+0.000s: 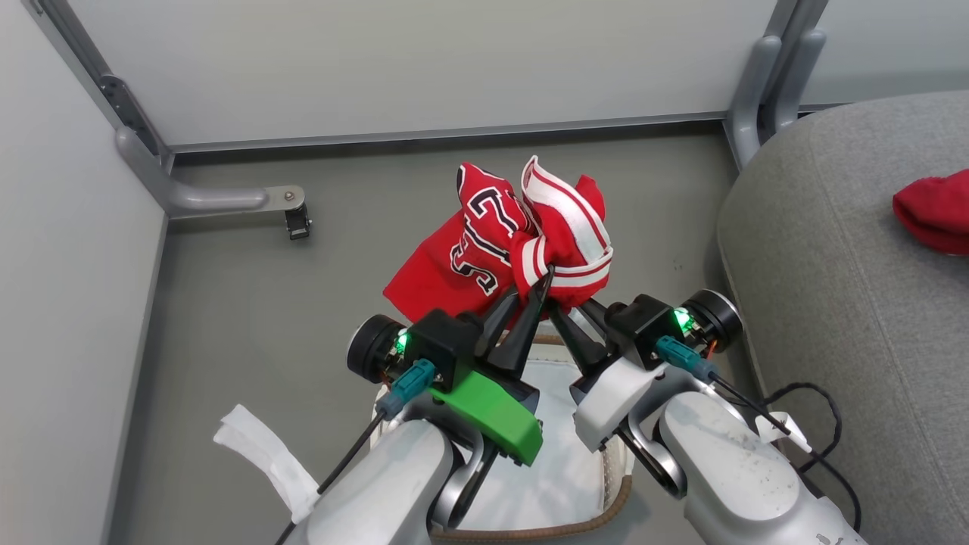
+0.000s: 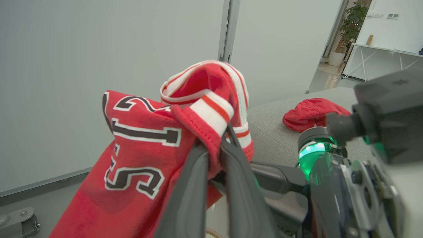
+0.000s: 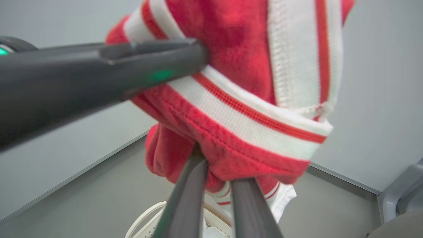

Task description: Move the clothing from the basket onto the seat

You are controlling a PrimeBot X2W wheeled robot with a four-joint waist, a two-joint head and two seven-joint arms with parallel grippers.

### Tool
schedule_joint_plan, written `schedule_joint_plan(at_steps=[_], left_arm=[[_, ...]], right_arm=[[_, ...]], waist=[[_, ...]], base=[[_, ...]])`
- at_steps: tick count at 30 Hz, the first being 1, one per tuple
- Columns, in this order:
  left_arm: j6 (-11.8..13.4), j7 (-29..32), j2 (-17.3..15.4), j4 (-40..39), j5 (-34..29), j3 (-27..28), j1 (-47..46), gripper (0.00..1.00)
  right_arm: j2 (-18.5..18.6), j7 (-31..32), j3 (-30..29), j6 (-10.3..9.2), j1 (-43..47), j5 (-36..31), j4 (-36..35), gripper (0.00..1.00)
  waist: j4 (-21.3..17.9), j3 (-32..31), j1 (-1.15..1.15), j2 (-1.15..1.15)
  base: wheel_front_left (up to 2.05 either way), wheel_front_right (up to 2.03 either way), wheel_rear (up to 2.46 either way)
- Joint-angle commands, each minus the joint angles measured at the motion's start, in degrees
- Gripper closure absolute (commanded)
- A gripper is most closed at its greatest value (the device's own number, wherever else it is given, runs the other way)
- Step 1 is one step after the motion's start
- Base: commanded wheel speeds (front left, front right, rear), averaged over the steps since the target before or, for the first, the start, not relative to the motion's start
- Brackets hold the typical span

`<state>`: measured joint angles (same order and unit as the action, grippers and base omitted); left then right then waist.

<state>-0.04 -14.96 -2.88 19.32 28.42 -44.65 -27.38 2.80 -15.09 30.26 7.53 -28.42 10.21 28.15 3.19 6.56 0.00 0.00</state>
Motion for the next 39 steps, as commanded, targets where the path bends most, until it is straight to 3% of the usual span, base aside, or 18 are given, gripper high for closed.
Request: schedule_joint_plan(at_steps=[1,3,4,5,6,7,17,32,39], left_arm=[[0.06,-0.34,-0.10,0.14,-0.39,0.20,-0.14,1.00],[0.10,-0.34,-0.10,0.17,-0.76,0.51,0.00,0.96],[0.18,-0.34,-0.10,0.11,-0.99,0.72,0.07,0.58],[0.27,-0.34,-0.11,0.02,-1.08,0.91,0.15,0.47],[0.29,-0.34,-0.11,0.02,-1.17,1.00,0.27,0.04],[0.34,-0.34,-0.11,-0.03,-1.42,1.22,0.39,0.00],[-0.37,-0.28,-0.13,1.03,-3.86,4.04,1.25,0.00],[-2.78,-0.28,-0.47,3.73,-7.68,8.96,2.10,0.00],[-3.94,-0.27,-0.47,4.72,-9.28,10.32,2.29,0.00]], right_arm=[[0.30,-0.09,-0.22,-0.08,0.47,0.33,0.24,1.00],[0.30,-0.09,-0.34,-0.08,0.58,0.31,-0.04,1.00],[0.29,-0.09,-0.43,-0.08,0.64,0.19,-0.25,1.00],[0.30,-0.09,-0.64,-0.08,0.70,0.11,-0.46,1.00],[0.31,-0.09,-0.85,-0.08,0.72,-0.01,-0.67,1.00],[0.30,-0.09,-1.03,-0.08,0.82,-0.11,-0.90,1.00],[0.28,-0.10,-2.36,-0.08,1.88,-0.70,-3.42,1.00],[0.22,-0.10,-5.55,-0.08,3.11,0.61,-7.45,1.00],[0.22,-0.10,-6.41,-0.08,3.82,0.93,-9.13,1.00]], waist=[[-0.19,-0.04,0.00,0.00],[-0.40,-0.04,0.00,0.00],[-0.53,0.02,0.00,0.00],[-0.64,0.08,0.00,0.00],[-0.78,0.13,0.00,0.00],[-1.01,0.20,0.00,0.00],[-6.79,1.17,0.00,0.00],[-23.74,3.67,0.00,0.00],[-28.83,4.43,0.00,0.00]], base=[[0.00,0.00,0.00],[0.00,0.00,0.00],[0.00,0.00,0.00],[0.00,0.00,0.00],[0.00,0.00,0.00],[0.00,0.00,0.00],[0.00,0.00,0.00],[0.00,0.00,0.00],[0.00,0.00,0.00]])
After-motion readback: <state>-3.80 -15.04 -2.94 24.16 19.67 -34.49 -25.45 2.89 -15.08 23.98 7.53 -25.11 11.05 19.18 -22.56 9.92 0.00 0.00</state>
